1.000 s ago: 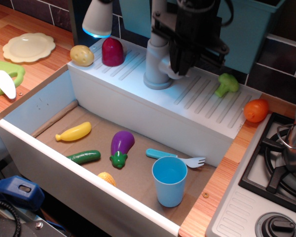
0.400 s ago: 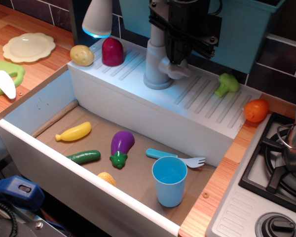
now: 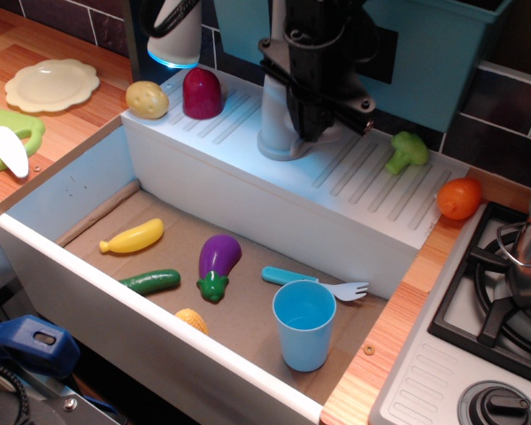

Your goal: Turn lever vertical to front

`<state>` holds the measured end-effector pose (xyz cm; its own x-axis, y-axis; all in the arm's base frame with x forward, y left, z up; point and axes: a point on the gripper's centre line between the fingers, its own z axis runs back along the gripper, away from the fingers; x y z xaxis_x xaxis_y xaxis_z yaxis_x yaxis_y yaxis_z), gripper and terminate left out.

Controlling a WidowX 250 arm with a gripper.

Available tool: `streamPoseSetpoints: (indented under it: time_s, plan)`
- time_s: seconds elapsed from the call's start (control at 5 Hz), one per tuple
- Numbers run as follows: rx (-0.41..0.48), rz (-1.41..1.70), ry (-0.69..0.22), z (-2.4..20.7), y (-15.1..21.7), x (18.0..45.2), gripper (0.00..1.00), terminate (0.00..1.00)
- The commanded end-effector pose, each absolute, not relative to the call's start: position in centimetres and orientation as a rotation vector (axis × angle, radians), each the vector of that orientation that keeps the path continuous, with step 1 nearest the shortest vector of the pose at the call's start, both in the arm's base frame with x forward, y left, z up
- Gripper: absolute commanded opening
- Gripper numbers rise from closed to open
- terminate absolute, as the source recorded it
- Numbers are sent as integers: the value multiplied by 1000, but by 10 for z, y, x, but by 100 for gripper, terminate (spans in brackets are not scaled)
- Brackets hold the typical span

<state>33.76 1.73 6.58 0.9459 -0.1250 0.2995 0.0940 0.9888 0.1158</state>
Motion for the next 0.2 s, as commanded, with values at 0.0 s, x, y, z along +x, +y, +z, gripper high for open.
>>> streamPoseSetpoints:
  time_s: [0.0]
  plan:
    - [104, -117, -338, 63, 23, 340, 0, 100]
